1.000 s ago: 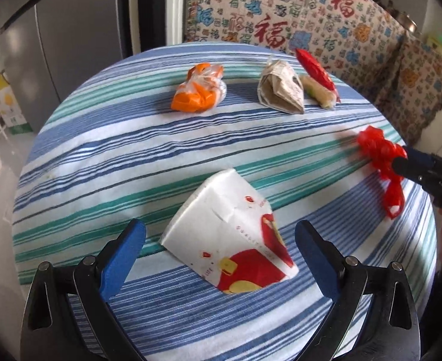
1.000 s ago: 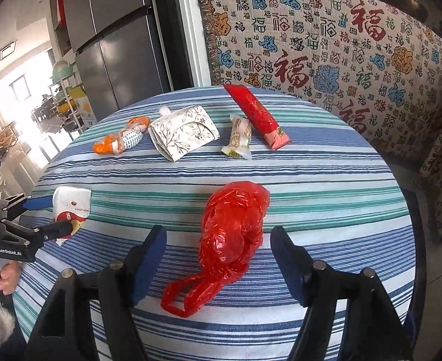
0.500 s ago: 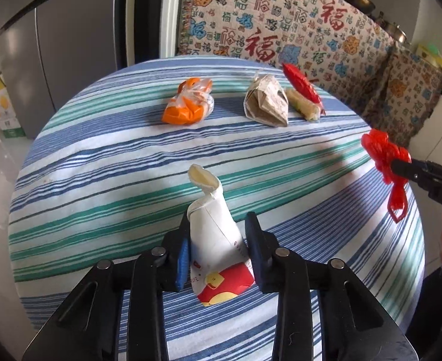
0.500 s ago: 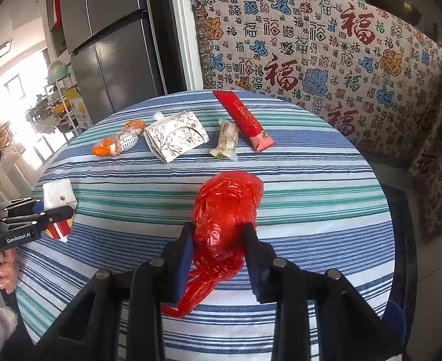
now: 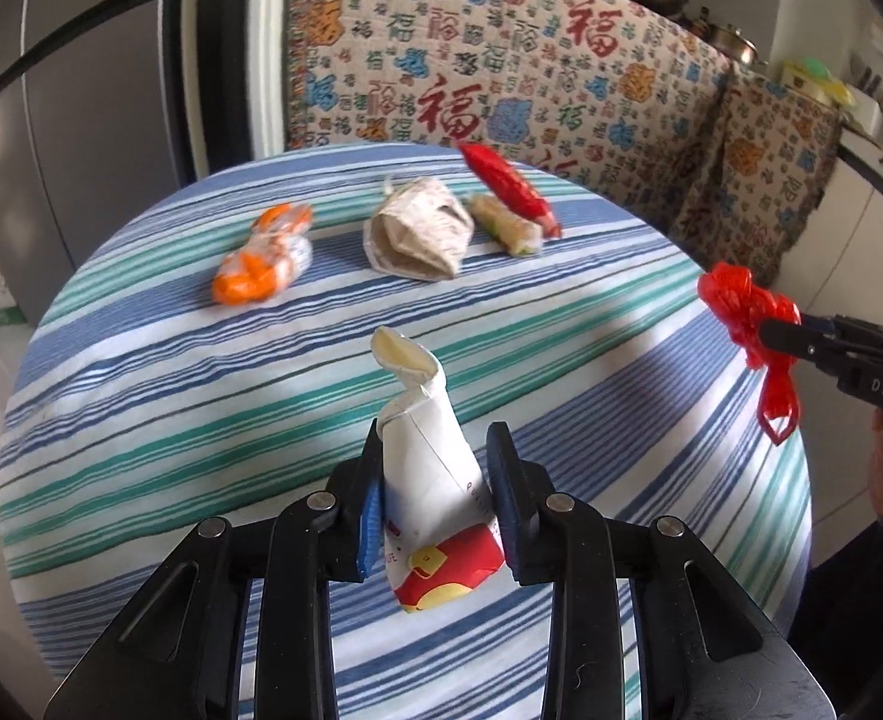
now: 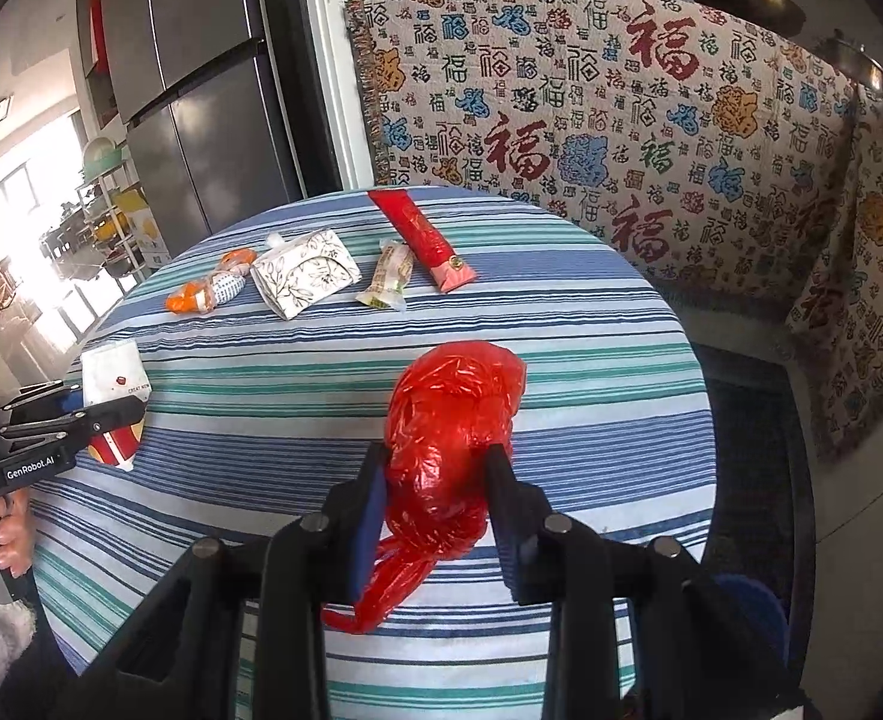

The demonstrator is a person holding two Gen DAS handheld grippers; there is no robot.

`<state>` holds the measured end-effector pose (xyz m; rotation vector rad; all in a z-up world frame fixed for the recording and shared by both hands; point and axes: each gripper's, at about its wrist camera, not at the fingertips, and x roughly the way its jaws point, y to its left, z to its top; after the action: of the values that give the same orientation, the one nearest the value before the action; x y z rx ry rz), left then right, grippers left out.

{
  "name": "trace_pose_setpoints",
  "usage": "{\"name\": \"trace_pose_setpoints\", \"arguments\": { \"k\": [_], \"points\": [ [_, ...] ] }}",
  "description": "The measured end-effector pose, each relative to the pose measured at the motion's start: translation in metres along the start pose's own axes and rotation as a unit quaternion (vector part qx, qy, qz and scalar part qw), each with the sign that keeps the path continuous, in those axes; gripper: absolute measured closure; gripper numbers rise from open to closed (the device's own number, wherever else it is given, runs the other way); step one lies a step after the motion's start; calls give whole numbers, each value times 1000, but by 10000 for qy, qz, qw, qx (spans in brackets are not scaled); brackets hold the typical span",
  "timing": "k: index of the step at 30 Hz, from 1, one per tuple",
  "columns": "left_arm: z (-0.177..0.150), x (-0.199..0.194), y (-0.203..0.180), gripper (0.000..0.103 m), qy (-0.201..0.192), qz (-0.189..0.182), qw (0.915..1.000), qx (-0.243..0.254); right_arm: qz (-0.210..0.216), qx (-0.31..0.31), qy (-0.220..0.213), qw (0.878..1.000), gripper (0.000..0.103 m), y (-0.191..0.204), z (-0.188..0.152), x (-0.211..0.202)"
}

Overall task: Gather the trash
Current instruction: 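Lift the paper cup with the left gripper while the right lifts the red bag, then carry both items over the blue wastebasket and open both grippers to drop them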

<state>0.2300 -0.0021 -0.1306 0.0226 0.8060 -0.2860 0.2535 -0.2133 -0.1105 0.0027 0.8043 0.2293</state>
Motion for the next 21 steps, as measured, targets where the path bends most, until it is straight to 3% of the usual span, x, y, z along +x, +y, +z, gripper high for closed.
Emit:
{"name": "trace_pose_setpoints", "arguments": {
  "k": [13,21],
  "points": [
    [12,12,-65,71,-8,92,9984,556,-274,232,-50,9993,71,-44,-18,-29],
    [15,18,-92,71,51,-154,9976,669,-429,334,-29,9985,71,-67,-32,-41]
  ]
}}
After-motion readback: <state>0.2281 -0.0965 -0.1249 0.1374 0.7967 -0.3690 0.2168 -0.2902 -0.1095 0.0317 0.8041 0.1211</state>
